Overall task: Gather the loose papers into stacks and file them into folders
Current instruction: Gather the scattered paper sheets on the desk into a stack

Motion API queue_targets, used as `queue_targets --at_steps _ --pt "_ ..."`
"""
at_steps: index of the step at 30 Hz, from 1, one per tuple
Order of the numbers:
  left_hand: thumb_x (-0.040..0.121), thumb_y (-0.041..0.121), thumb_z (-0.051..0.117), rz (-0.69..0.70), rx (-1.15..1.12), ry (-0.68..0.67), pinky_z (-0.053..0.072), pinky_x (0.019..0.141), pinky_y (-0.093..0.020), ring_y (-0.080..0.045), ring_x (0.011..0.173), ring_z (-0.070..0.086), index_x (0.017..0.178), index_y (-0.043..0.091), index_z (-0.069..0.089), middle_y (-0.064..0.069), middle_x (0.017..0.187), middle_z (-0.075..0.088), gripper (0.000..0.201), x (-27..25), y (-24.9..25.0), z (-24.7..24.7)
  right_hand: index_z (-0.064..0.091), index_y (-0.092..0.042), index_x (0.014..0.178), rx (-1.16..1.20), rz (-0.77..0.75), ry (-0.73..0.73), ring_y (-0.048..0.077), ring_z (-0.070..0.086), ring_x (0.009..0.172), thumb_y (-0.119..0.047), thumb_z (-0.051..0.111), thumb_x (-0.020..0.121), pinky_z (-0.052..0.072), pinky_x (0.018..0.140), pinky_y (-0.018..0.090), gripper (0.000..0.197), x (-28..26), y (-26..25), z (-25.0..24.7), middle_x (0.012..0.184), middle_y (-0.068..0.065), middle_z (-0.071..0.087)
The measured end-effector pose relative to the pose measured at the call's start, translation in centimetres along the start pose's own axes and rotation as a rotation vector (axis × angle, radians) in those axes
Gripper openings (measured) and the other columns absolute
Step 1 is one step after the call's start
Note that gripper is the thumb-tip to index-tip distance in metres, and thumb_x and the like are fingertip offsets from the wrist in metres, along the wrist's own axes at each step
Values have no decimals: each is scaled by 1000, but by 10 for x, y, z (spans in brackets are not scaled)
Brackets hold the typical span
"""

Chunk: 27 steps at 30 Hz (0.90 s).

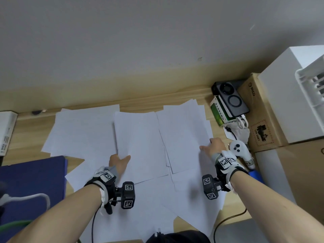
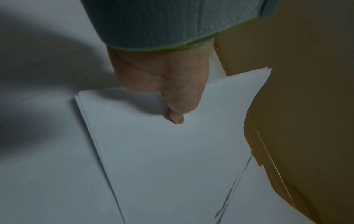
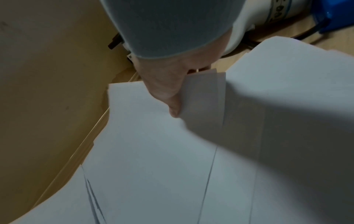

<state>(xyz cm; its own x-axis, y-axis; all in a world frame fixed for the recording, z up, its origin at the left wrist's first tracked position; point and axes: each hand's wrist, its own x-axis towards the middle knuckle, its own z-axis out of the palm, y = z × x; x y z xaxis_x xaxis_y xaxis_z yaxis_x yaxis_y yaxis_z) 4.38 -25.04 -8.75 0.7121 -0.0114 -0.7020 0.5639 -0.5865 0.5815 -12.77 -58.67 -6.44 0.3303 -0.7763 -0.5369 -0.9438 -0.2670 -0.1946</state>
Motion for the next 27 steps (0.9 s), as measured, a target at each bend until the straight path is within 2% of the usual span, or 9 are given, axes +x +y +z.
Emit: queue_targets --at_steps 4,7,11,15,18,21,23,25,27 --pt "85 18 67 20 24 18 57 86 -49 -35 88 69 89 7 65 -16 92 71 12 -2 4 0 64 -2 71 138 -13 65 27 59 61 -19 70 67 42 53 27 19 2 16 -5 76 12 63" --pt "86 18 66 14 39 17 56 85 -45 -34 89 67 94 2 63 -16 93 70 18 -5 6 1 57 -8 60 158 44 33 23 51 56 -13 65 66 38 54 27 11 -1 26 -4 64 8 55" --pt "83 23 67 -1 46 20 57 84 -46 -35 89 67 98 0 63 -17 94 69 28 -5 2 1 50 -12 58 229 90 38 19 42 52 -12 62 67 34 52 27 15 -10 28 1 58 4 47" --pt "83 28 67 -1 50 42 56 87 -48 -35 91 66 110 1 61 -15 99 69 38 -4 3 -1 59 -8 76 403 95 113 26 55 65 -16 68 73 45 61 31 12 -17 15 7 76 10 65" --pt "86 29 65 -8 48 96 54 89 -45 -36 96 65 119 2 58 -15 105 68 43 1 6 -5 62 -3 100 390 75 108 30 60 81 -15 73 72 51 71 36 33 -10 0 14 102 15 67" --pt "87 27 63 4 40 122 56 86 -43 -36 93 66 114 2 62 -16 102 70 37 5 10 -10 43 -4 129 275 116 98 37 60 98 -23 80 63 53 79 43 78 -6 -17 23 131 13 43" --pt "88 23 63 14 37 122 54 81 -40 -35 90 67 106 1 65 -17 97 70 29 6 11 -13 38 -5 133 287 154 111 40 59 104 -24 85 61 53 85 47 88 -4 -25 29 134 16 40" --pt "87 22 64 15 30 124 55 80 -40 -35 88 68 103 1 66 -17 95 71 26 7 11 -15 36 -7 132 313 203 102 40 57 110 -28 88 57 51 89 49 94 0 -31 32 128 18 50" --pt "86 23 65 4 38 124 57 83 -44 -35 88 68 105 2 65 -16 96 71 29 8 9 -16 39 -10 130 238 239 118 36 54 113 -36 87 54 48 90 45 93 3 -32 32 123 15 55"
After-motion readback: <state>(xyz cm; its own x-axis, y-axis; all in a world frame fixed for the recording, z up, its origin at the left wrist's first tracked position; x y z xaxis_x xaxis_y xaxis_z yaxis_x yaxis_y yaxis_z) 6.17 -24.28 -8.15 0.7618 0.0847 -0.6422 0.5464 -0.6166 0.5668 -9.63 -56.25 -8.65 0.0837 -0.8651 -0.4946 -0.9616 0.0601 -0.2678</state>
